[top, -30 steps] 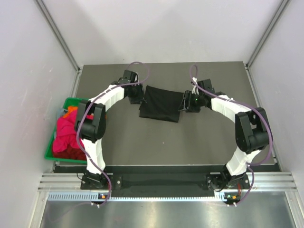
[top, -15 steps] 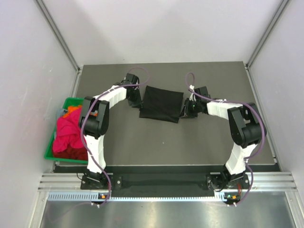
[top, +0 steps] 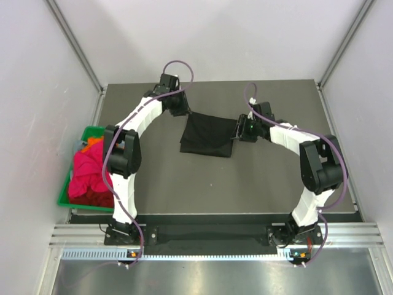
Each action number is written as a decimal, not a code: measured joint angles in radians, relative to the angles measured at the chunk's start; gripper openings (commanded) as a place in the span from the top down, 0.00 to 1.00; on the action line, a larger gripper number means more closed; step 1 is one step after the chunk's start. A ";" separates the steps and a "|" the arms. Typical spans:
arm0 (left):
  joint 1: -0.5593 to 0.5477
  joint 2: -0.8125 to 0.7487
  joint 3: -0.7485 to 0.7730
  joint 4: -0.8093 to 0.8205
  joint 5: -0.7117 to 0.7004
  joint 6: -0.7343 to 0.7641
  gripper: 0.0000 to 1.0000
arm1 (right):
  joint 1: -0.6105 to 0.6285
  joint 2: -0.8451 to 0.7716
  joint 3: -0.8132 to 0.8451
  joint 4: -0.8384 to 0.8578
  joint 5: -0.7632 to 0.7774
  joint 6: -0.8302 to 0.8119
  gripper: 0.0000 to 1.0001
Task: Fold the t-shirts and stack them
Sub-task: Fold the tshirt, then neatly place the folded tshirt to the corner
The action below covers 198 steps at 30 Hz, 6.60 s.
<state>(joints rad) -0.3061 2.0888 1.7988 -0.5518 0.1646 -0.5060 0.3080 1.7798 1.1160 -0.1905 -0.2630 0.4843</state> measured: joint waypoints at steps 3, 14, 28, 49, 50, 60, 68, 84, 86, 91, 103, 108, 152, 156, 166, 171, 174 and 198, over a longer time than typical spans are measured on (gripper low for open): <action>0.002 0.053 0.041 0.062 0.063 0.004 0.66 | -0.012 0.026 0.051 0.024 -0.005 0.010 0.51; 0.029 0.318 0.186 0.111 0.167 0.029 0.64 | -0.053 0.201 0.189 0.056 -0.046 0.018 0.60; 0.050 0.362 0.326 0.121 0.204 0.040 0.56 | -0.102 0.267 0.206 0.115 -0.111 0.031 0.51; 0.021 -0.145 -0.384 0.142 0.134 0.073 0.60 | 0.016 -0.005 -0.077 0.044 -0.149 0.019 0.46; 0.013 -0.145 -0.402 0.148 0.134 0.064 0.60 | 0.026 0.000 -0.082 0.051 -0.151 0.021 0.49; -0.024 -0.124 -0.481 0.192 0.063 -0.009 0.63 | 0.042 0.014 -0.154 0.072 -0.089 0.042 0.94; -0.029 -0.120 -0.438 0.160 -0.010 -0.046 0.60 | 0.042 -0.001 -0.160 0.069 -0.075 0.041 0.77; -0.020 -0.222 -0.247 -0.055 0.023 -0.015 0.58 | 0.021 -0.025 -0.030 -0.151 0.016 0.052 0.57; -0.020 -0.267 -0.254 -0.065 0.058 -0.007 0.58 | 0.020 -0.025 -0.003 -0.159 0.016 0.056 0.57; -0.022 -0.381 -0.321 -0.079 0.132 0.032 0.58 | 0.018 -0.025 0.040 -0.162 0.011 0.069 0.48; -0.043 -0.420 -0.496 -0.082 0.239 0.063 0.60 | 0.017 0.122 0.154 -0.094 -0.021 0.045 0.67; -0.047 -0.420 -0.495 -0.085 0.240 0.065 0.60 | 0.016 0.188 0.151 -0.080 -0.031 0.025 0.69; -0.047 -0.420 -0.496 -0.085 0.245 0.068 0.59 | -0.253 0.328 0.422 -0.306 -0.023 -0.266 1.00; -0.047 -0.419 -0.497 -0.085 0.247 0.068 0.60 | -0.324 0.373 0.511 -0.358 -0.026 -0.303 1.00; -0.047 -0.384 -0.496 -0.085 0.247 0.068 0.60 | -0.460 0.462 0.672 -0.425 -0.006 -0.380 1.00; -0.047 -0.382 -0.496 -0.085 0.247 0.068 0.60 | -0.487 0.486 0.700 -0.441 -0.013 -0.384 1.00; -0.047 -0.382 -0.496 -0.085 0.248 0.067 0.60 | -0.509 0.488 0.706 -0.444 -0.013 -0.384 1.00; -0.047 -0.382 -0.496 -0.085 0.243 0.068 0.60 | -0.665 0.702 1.091 -0.484 0.092 -0.386 1.00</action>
<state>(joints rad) -0.3527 1.7065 1.3025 -0.6373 0.4072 -0.4377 -0.3565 2.4817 2.2066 -0.6750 -0.1715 0.0982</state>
